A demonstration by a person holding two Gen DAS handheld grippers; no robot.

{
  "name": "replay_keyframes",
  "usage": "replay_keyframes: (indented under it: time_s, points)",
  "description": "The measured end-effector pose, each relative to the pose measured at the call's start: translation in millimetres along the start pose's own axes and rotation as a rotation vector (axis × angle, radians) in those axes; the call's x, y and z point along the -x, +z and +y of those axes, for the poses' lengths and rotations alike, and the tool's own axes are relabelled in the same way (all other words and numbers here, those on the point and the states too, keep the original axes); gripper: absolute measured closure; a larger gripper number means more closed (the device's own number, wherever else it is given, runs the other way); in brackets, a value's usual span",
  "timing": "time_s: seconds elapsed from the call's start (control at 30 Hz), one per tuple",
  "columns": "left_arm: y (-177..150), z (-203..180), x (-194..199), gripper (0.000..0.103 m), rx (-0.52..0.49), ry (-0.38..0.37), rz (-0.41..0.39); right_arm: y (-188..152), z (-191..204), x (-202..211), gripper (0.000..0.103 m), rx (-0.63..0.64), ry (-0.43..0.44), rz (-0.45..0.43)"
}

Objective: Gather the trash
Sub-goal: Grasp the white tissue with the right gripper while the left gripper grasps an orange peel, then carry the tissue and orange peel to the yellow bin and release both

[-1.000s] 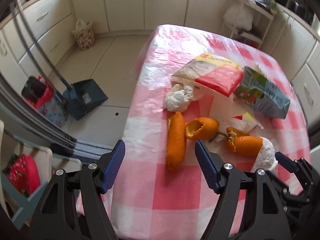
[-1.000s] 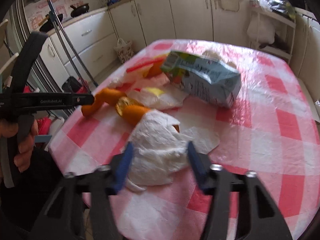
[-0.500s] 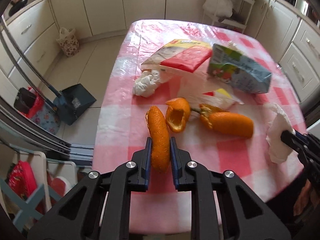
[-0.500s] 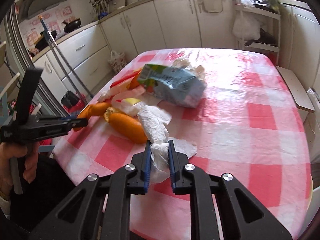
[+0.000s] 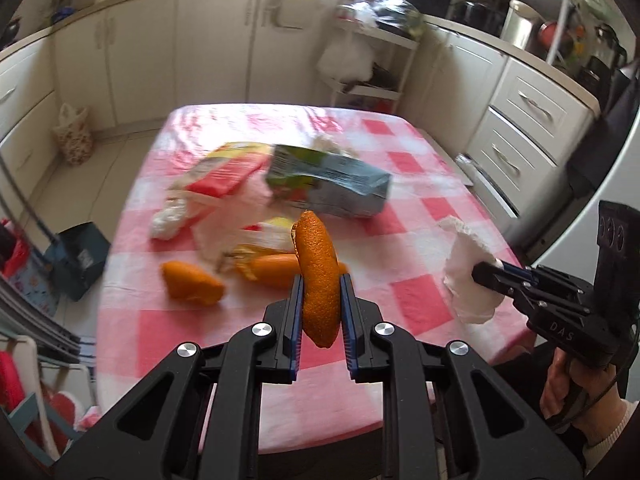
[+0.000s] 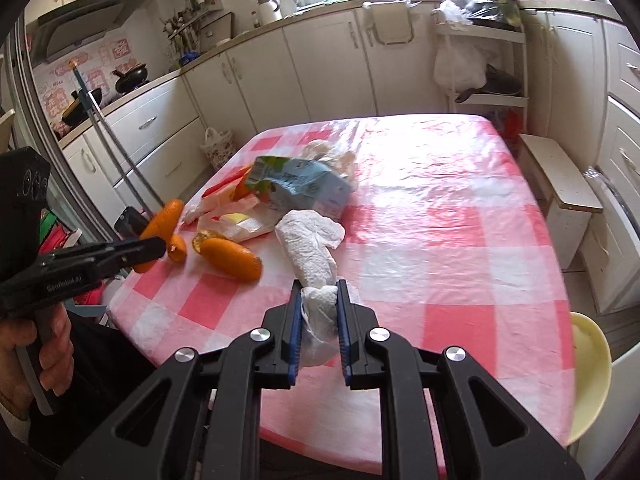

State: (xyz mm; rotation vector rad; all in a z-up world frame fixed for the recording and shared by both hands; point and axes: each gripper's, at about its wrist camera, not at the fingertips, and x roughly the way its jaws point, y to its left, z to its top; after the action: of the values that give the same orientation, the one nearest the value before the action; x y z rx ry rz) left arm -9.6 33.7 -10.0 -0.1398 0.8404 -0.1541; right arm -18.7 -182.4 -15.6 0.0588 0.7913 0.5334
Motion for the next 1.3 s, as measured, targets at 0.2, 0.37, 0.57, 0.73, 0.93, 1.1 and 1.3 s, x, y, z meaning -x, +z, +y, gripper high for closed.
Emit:
replay_keyframes:
  time_s: [0.2, 0.37, 0.57, 0.73, 0.93, 1.1, 1.3]
  points:
    - [2.6, -41.6, -11.0, 0.086, -0.071, -0.060, 0.000, -3.6, -30.3, 23.1, 0.087, -0.053, -0.056, -0.046]
    - [8.0, -80.3, -17.5, 0.086, -0.108, -0.136, -0.012, -7.0, -69.6, 51.0, 0.087, -0.136, -0.128, -0.099]
    - [23.4, -134.3, -23.6, 0.086, -0.154, -0.241, -0.045, -24.1, -130.0, 93.1, 0.087, -0.276, -0.244, -0.165]
    - [24.6, -174.1, -40.2, 0.086, -0.195, -0.283, -0.026, -31.4, -159.2, 110.3, 0.087, -0.363, -0.284, -0.193]
    - [16.4, -191.9, -50.0, 0.086, -0.223, -0.299, -0.008, -35.5, -169.6, 107.6, 0.086, -0.402, -0.305, -0.187]
    - [13.8, -195.0, -56.6, 0.086, -0.238, -0.272, -0.005, -39.0, -194.1, 98.7, 0.086, -0.465, -0.355, -0.146]
    - [14.8, -200.6, -56.0, 0.086, -0.274, -0.251, -0.021, -49.6, -220.9, 70.2, 0.073, -0.537, -0.407, -0.055]
